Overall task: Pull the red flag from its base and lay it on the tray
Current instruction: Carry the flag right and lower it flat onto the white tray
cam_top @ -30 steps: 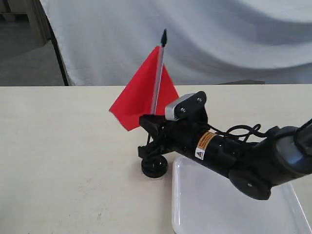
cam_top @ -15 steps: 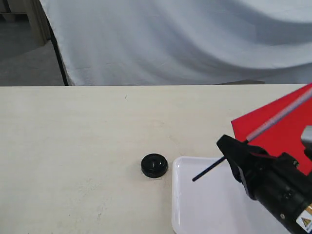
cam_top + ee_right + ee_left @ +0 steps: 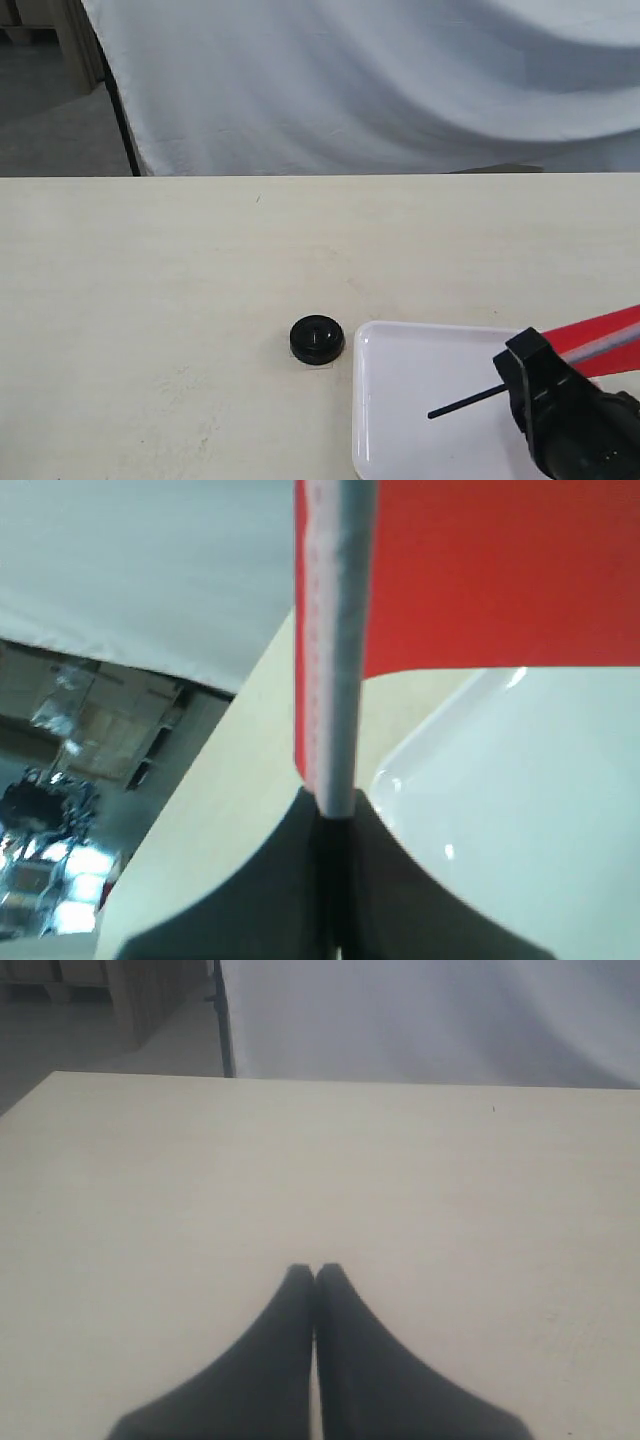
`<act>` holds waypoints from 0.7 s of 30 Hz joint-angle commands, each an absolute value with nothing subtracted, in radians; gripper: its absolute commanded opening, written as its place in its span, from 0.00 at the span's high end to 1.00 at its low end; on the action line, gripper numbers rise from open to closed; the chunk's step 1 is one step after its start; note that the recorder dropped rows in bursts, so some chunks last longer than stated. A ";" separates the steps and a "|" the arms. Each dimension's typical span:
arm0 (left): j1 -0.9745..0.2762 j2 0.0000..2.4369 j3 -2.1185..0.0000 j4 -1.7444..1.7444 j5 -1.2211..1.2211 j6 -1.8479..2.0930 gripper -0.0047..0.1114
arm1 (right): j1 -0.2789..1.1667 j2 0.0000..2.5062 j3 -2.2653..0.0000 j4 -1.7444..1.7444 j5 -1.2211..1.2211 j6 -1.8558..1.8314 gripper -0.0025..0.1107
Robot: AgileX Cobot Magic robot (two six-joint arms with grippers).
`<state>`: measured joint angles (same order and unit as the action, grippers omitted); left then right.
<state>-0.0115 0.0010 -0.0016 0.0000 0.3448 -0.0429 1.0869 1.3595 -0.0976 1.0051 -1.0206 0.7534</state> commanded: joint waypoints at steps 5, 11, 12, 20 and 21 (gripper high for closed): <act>-0.018 0.000 0.000 0.000 0.342 -0.042 0.96 | 1.083 1.537 -0.219 1.098 -1.033 0.763 0.98; -0.018 0.000 0.000 0.000 0.342 -0.042 0.96 | 1.085 1.656 -0.310 1.063 -1.011 0.805 0.98; -0.018 0.000 0.000 0.000 0.342 -0.042 0.96 | 1.085 1.671 -0.318 1.061 -1.011 0.815 0.98; -0.018 0.000 0.000 0.000 0.342 -0.042 0.96 | 1.083 1.738 -0.325 1.128 -1.012 0.829 0.98; -0.018 0.000 0.000 0.000 0.342 -0.042 0.96 | 1.083 1.748 -0.325 1.123 -1.012 0.829 0.98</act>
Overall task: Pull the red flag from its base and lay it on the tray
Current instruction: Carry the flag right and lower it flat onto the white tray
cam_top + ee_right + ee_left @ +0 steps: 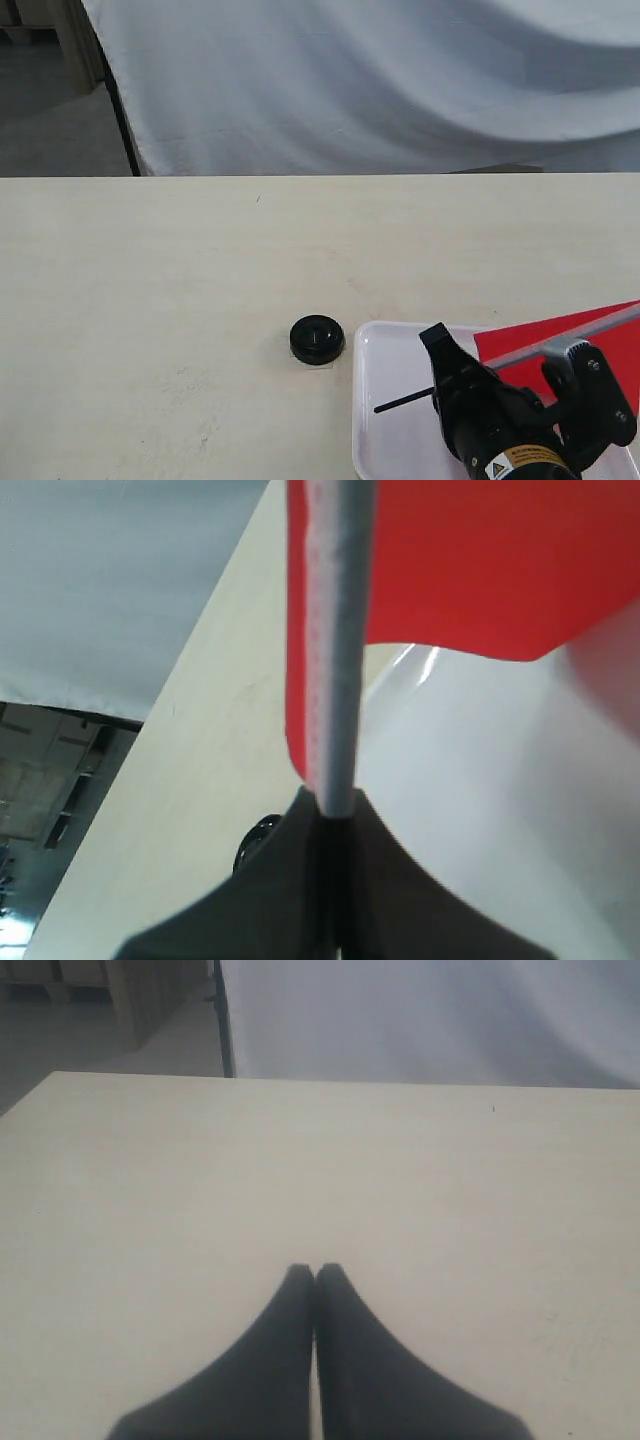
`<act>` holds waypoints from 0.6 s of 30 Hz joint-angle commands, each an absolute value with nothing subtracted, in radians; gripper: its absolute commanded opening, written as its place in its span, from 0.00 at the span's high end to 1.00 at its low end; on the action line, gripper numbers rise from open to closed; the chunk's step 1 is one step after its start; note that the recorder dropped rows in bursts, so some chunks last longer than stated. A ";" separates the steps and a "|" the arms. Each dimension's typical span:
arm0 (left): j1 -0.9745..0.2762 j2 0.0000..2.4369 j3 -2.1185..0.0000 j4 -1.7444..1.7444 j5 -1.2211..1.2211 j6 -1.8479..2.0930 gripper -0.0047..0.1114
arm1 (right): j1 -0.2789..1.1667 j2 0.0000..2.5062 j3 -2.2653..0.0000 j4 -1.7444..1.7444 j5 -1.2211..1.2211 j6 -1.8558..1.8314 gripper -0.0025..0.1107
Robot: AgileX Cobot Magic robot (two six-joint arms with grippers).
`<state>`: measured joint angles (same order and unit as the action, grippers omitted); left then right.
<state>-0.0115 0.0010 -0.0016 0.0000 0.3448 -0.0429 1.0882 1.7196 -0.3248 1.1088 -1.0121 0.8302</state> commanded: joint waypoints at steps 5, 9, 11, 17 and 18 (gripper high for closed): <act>-0.018 0.000 0.000 0.000 0.342 -0.042 0.96 | 1.083 1.777 -0.325 1.118 -1.012 0.838 0.81; -0.018 0.000 0.000 0.000 0.342 -0.042 0.96 | 1.083 1.779 -0.325 1.118 -1.010 0.840 0.61; -0.018 0.000 0.000 0.000 0.342 -0.042 0.96 | 1.085 1.779 -0.325 1.117 -1.010 0.840 0.52; -0.018 0.000 0.000 0.000 0.342 -0.042 0.96 | 1.087 1.779 -0.325 1.116 -1.010 0.840 0.41; -0.018 0.000 0.000 0.000 0.342 -0.042 0.96 | 1.087 1.777 -0.325 1.116 -1.010 0.840 0.41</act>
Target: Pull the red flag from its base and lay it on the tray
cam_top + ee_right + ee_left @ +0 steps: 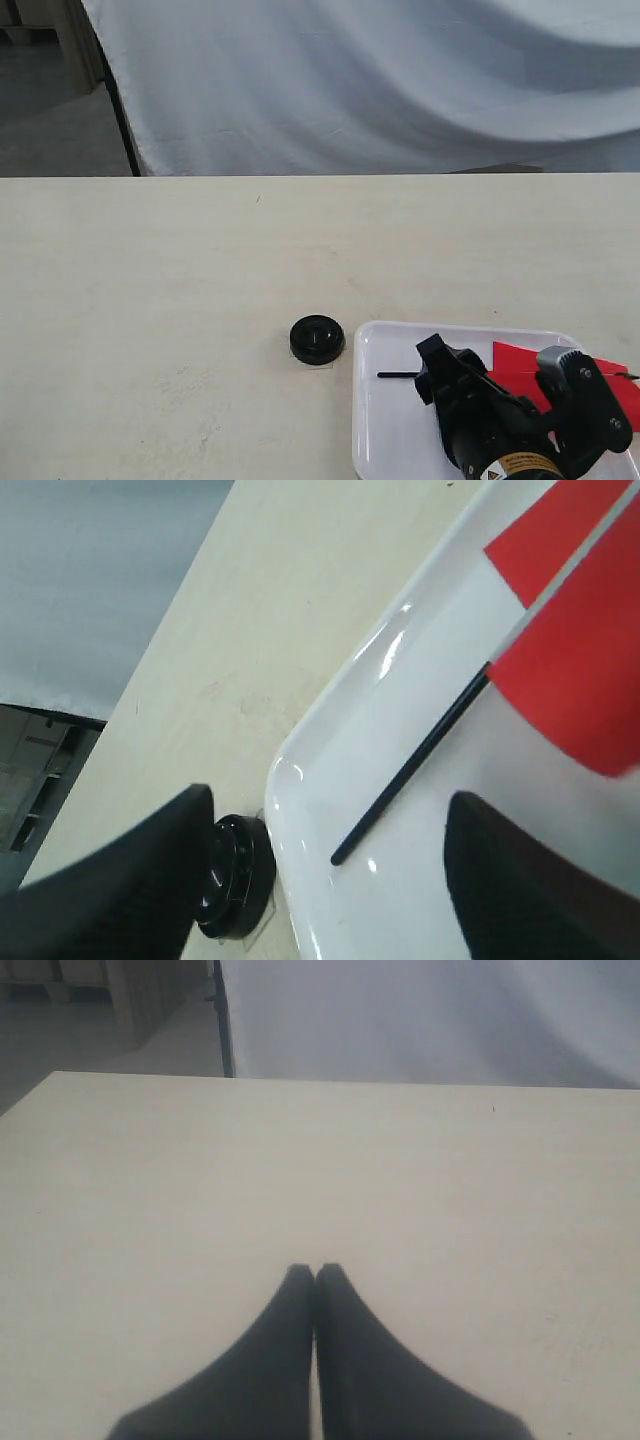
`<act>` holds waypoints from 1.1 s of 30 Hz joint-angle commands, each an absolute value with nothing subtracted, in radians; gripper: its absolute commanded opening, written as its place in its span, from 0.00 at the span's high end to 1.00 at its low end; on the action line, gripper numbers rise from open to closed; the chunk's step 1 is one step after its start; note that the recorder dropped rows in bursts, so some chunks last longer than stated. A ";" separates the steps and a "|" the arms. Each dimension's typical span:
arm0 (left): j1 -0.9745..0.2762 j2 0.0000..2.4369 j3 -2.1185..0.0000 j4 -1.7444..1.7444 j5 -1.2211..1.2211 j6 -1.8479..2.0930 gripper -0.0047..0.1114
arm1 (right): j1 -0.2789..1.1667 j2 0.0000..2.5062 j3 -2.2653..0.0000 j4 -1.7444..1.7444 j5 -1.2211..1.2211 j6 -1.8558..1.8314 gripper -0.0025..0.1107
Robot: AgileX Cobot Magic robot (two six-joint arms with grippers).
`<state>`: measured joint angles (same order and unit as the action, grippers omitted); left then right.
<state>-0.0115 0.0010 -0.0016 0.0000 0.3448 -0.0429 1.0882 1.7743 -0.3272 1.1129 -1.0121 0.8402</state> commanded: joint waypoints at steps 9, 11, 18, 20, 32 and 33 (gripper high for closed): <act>-0.018 0.000 0.000 0.000 0.342 -0.042 0.96 | 1.087 1.718 -0.325 1.047 -1.221 0.699 0.42; -0.018 0.000 0.000 0.000 0.342 -0.042 0.96 | 1.072 1.697 -0.340 1.024 -1.221 0.536 0.53; -0.018 0.000 0.000 0.000 0.342 -0.042 0.96 | 0.977 1.689 -0.532 0.787 -0.958 -0.499 0.97; -0.018 0.000 0.000 0.000 0.342 -0.042 0.96 | 0.930 1.699 -0.604 0.814 -0.753 -0.746 0.97; -0.018 0.000 0.000 0.000 0.342 -0.042 0.96 | 0.550 1.718 -0.877 1.744 -0.162 -1.855 0.97; -0.018 0.000 0.000 0.000 0.342 -0.042 0.96 | 0.544 1.718 -0.880 1.744 -0.141 -1.855 0.97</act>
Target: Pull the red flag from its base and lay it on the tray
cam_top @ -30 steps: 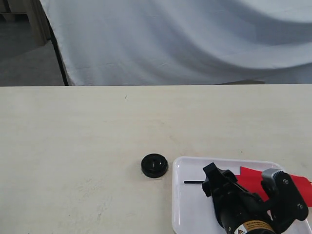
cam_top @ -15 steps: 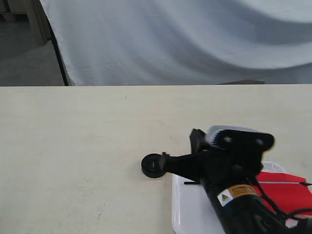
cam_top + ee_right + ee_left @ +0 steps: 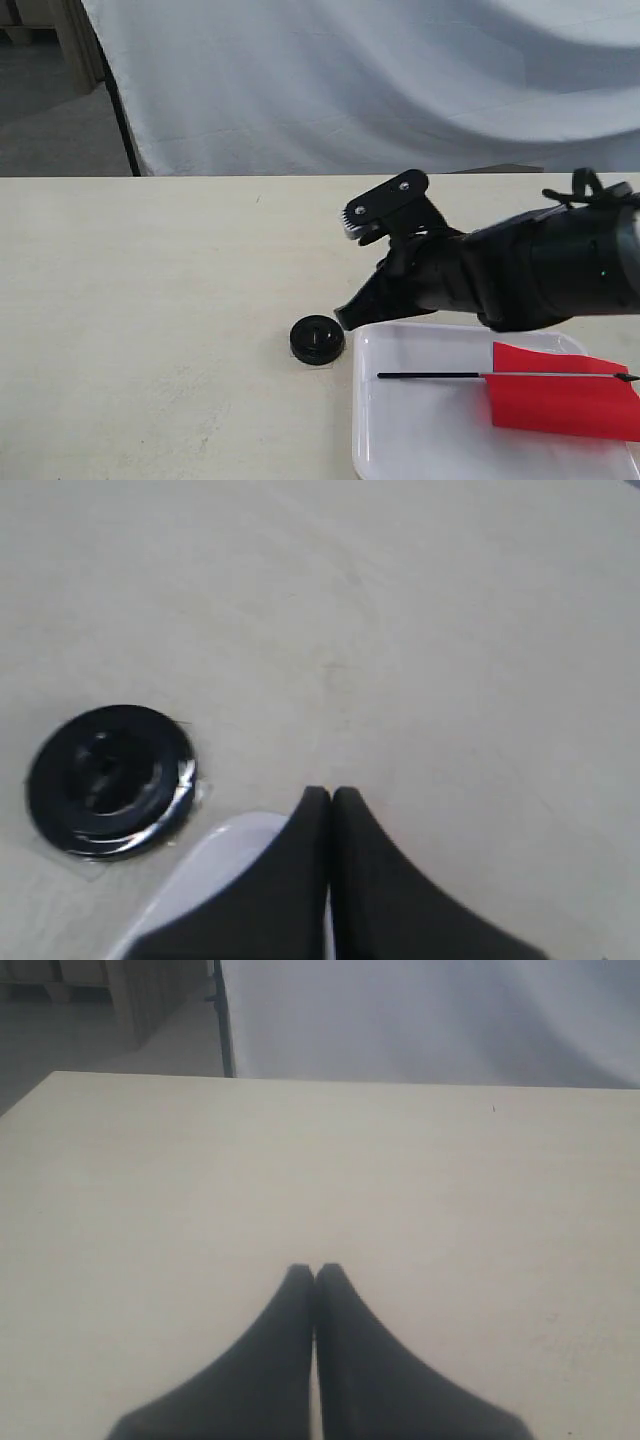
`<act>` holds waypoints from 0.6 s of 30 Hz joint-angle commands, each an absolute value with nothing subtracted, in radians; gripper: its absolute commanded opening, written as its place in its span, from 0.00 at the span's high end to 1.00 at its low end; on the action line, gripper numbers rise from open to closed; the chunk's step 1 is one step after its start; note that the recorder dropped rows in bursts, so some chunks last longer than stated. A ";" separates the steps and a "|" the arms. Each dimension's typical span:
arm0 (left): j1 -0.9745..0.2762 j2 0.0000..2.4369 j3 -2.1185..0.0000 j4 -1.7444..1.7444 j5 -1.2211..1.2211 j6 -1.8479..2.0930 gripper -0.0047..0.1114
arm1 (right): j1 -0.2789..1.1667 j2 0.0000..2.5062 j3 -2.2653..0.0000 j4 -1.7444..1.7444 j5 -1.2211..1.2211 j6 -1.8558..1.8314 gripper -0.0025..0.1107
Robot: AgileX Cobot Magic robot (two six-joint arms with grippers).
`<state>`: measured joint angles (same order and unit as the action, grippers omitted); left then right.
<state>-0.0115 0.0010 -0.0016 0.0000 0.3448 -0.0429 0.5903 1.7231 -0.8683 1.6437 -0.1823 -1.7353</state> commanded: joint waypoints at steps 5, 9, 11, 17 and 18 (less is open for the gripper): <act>-0.018 0.000 0.000 0.000 0.342 -0.042 0.96 | 0.469 1.723 -0.919 1.744 0.264 -1.781 0.97; -0.018 0.000 0.000 0.000 0.342 -0.042 0.96 | 0.391 1.778 -0.999 1.670 0.632 -1.540 0.97; -0.018 0.000 0.000 0.000 0.342 -0.042 0.96 | 0.376 1.808 -1.068 1.429 0.696 -1.284 0.97; -0.018 0.000 0.000 0.000 0.342 -0.042 0.96 | 0.376 1.810 -1.201 0.201 0.806 -0.225 0.97; -0.018 0.000 0.000 0.000 0.342 -0.042 0.96 | 0.374 1.793 -1.200 0.058 0.849 -0.097 0.97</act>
<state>-0.0115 0.0010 -0.0016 0.0000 0.3448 -0.0429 0.3836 1.8245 -1.1831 0.5302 0.7525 -0.4966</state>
